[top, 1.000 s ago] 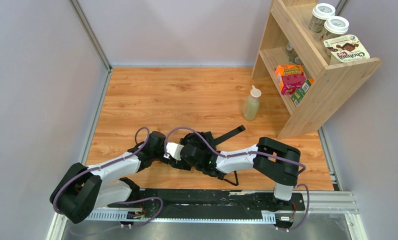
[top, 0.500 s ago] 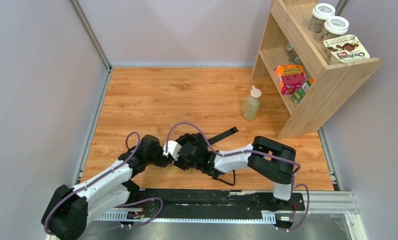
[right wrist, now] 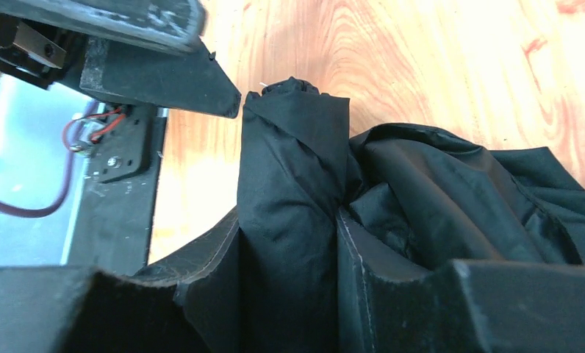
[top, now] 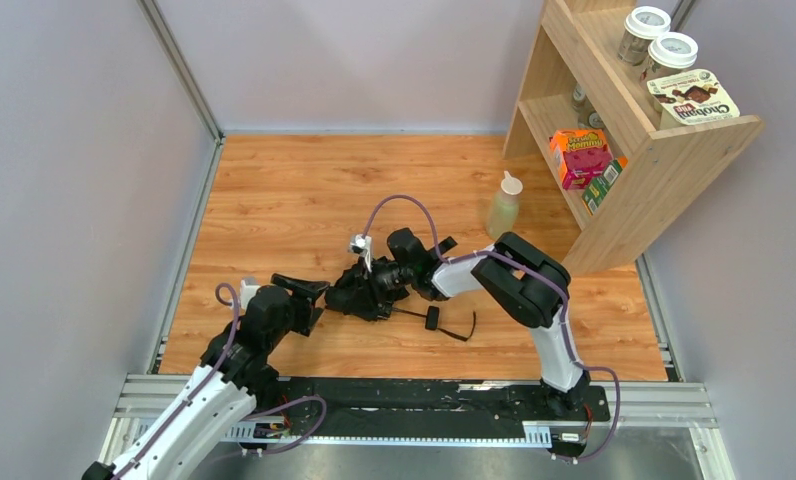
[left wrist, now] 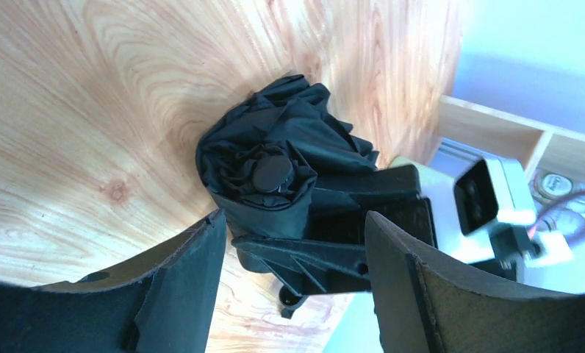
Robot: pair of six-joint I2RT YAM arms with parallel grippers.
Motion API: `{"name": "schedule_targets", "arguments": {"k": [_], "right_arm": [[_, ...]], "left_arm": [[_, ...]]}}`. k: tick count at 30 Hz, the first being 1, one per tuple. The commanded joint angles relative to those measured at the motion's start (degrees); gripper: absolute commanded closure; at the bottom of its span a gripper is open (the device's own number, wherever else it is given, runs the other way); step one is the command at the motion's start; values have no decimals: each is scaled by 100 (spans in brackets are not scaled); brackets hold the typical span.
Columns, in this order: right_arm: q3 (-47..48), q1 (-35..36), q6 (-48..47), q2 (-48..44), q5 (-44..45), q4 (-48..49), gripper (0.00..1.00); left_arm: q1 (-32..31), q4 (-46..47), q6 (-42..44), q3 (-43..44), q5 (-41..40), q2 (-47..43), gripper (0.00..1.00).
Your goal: Put away the umbrella
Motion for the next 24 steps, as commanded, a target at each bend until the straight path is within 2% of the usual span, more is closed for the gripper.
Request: {"name": "schedule_targets", "arguments": {"k": [1, 6, 14, 24], "right_arm": [[-163, -216, 905, 1337, -620, -1795, 100], [180, -409, 1636, 1918, -912, -1645, 100], [558, -418, 1531, 2094, -886, -2093, 100], [840, -453, 1496, 2139, -886, -2314, 100]], "left_arm": [[27, -7, 164, -171, -226, -299, 24], [27, 748, -178, -504, 292, 183, 24], [27, 1874, -276, -505, 513, 1177, 23], [27, 1742, -812, -267, 689, 2039, 23]]}}
